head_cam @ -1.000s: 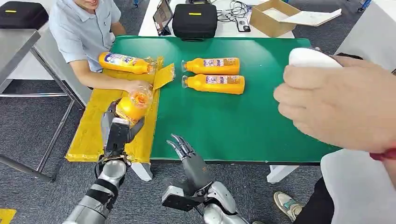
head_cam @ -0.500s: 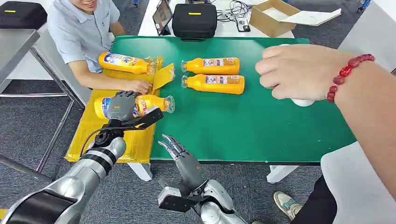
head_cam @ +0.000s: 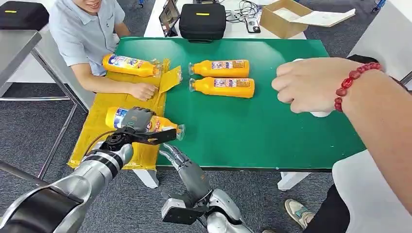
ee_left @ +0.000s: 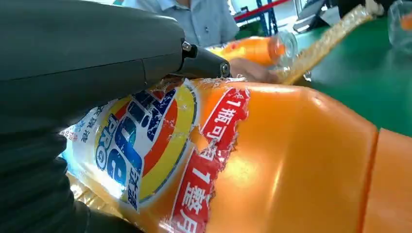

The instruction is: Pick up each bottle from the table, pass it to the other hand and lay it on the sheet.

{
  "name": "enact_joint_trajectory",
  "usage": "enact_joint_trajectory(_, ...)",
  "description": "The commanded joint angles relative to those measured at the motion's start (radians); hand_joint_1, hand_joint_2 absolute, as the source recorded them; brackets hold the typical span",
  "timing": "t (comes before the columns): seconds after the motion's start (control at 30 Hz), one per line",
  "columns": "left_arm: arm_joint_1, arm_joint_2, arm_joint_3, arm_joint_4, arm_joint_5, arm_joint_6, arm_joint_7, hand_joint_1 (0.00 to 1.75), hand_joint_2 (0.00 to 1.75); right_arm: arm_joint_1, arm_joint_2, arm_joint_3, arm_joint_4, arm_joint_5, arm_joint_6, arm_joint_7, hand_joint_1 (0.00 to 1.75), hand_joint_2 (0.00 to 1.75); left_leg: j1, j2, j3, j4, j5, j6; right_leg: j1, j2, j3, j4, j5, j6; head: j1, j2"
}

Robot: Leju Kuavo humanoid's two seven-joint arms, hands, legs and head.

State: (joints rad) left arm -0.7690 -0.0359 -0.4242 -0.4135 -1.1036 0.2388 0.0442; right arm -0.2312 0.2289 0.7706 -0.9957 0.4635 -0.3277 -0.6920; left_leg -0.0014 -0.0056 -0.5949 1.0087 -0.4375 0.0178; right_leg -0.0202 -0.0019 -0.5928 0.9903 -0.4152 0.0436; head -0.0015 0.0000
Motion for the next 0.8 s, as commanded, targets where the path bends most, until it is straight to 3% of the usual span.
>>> enact_joint_trajectory(0.03, -0.036, -0.022, -0.002, 0.078, 0.043, -0.081, -0.014, 0.93, 1.75, -0.013, -0.013, 0.012, 0.014, -0.012, 0.007, -0.006, 0.0, 0.0, 0.001, 0.0, 0.002, 0.0, -0.001, -0.001, 0.001, 0.0, 0.002, -0.001, -0.001, -0.001, 0.0, 0.0)
enact_joint_trajectory(0.07, -0.033, -0.026, 0.031, 0.076, 0.081, -0.094, -0.029, 0.0, 1.75, -0.013, -0.012, 0.011, 0.016, -0.013, 0.006, -0.006, 0.0, 0.0, 0.002, 0.0, 0.003, 0.0, -0.001, -0.001, 0.002, -0.001, 0.004, -0.001, -0.001, -0.002, 0.0, 0.0)
enact_joint_trajectory(0.33, -0.034, -0.016, 0.21, 0.068, 0.305, -0.208, -0.132, 0.0, 1.75, -0.024, -0.01, 0.042, 0.038, -0.04, -0.023, -0.006, 0.0, 0.0, 0.003, 0.002, 0.004, 0.001, -0.002, -0.002, 0.003, 0.001, 0.005, -0.001, -0.001, -0.003, 0.0, 0.0)
enact_joint_trajectory(0.53, -0.02, -0.004, 0.226, 0.065, 0.335, -0.241, -0.166, 0.0, 1.75, -0.031, -0.011, 0.053, 0.043, -0.049, -0.027, -0.006, 0.0, 0.0, 0.002, 0.002, 0.004, 0.0, -0.002, -0.002, 0.003, 0.002, 0.004, -0.001, -0.001, -0.003, 0.0, 0.0)
enact_joint_trajectory(0.8, 0.045, -0.008, 0.367, -0.037, 0.548, -0.278, -0.354, 0.0, 1.75, -0.023, -0.027, 0.071, 0.034, -0.062, -0.041, -0.006, 0.0, 0.0, 0.001, 0.002, 0.003, -0.001, -0.001, -0.001, 0.002, 0.002, 0.004, -0.001, 0.0, -0.002, 0.0, 0.0)
